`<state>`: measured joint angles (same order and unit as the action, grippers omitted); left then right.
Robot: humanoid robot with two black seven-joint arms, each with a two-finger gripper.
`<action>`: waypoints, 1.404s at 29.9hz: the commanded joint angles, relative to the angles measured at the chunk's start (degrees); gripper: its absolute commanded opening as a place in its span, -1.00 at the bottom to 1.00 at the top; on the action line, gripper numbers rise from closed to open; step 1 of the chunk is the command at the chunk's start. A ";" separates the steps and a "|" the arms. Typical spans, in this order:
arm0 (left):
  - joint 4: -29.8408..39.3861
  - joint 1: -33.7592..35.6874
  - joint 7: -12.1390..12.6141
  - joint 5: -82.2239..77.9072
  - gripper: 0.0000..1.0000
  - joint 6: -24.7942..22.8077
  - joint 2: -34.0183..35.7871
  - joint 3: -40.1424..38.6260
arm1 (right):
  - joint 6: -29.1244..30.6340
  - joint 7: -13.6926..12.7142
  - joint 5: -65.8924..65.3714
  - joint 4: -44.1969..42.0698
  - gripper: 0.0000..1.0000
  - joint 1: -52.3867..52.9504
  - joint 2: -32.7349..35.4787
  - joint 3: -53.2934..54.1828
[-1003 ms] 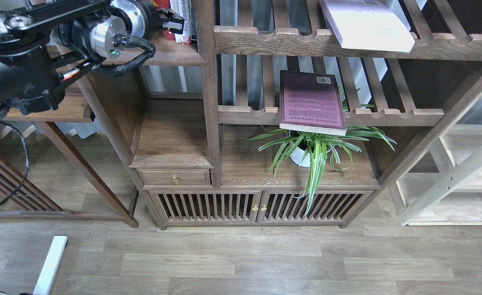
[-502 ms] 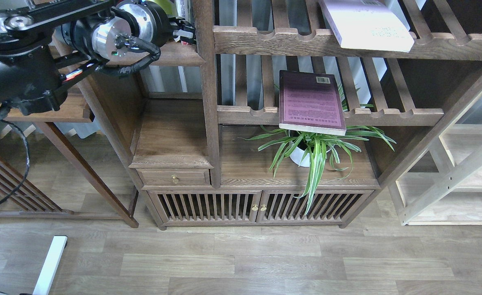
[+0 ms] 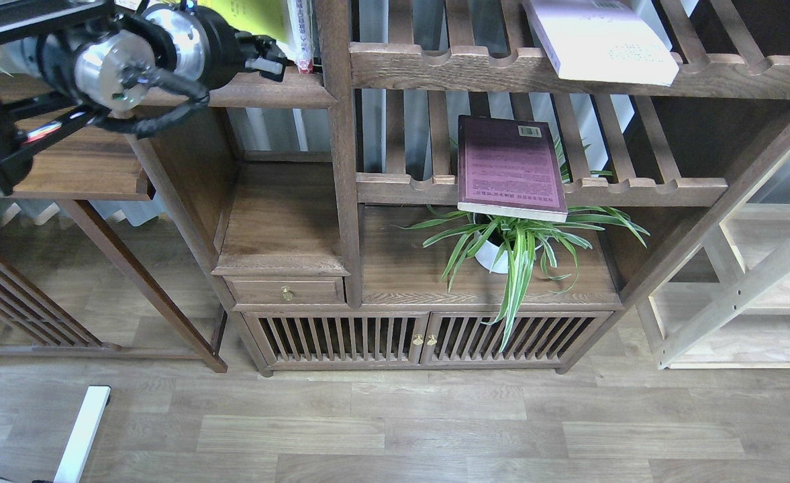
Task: Organize books on shelf
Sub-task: 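Push the red book deeper into the top shelf with the left gripper, then withdraw the left gripper downward away from the top shelf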
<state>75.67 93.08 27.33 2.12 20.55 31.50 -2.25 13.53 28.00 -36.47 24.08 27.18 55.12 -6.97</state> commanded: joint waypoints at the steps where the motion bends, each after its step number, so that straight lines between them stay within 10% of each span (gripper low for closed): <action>1: 5.09 -0.71 0.00 0.25 -0.98 -0.24 2.94 1.19 | 0.00 0.00 0.00 0.00 1.00 -0.29 -0.02 0.02; 16: 16.18 -21.35 -1.66 -7.38 -0.56 -5.17 10.86 2.25 | 0.00 0.00 1.93 -1.23 1.00 -3.01 1.65 0.55; 28: 14.77 -48.14 -9.75 -23.03 0.52 -7.19 11.83 1.02 | 0.00 0.00 2.37 1.57 1.00 -0.29 4.55 4.06; 42: 2.12 -64.77 -20.12 -24.88 0.74 -6.49 5.94 0.05 | -7.99 0.00 1.41 12.20 0.99 11.04 6.66 5.91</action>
<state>80.82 30.76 8.79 -22.69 13.85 39.71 -2.15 8.37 28.00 -34.80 33.25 35.90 60.96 -0.91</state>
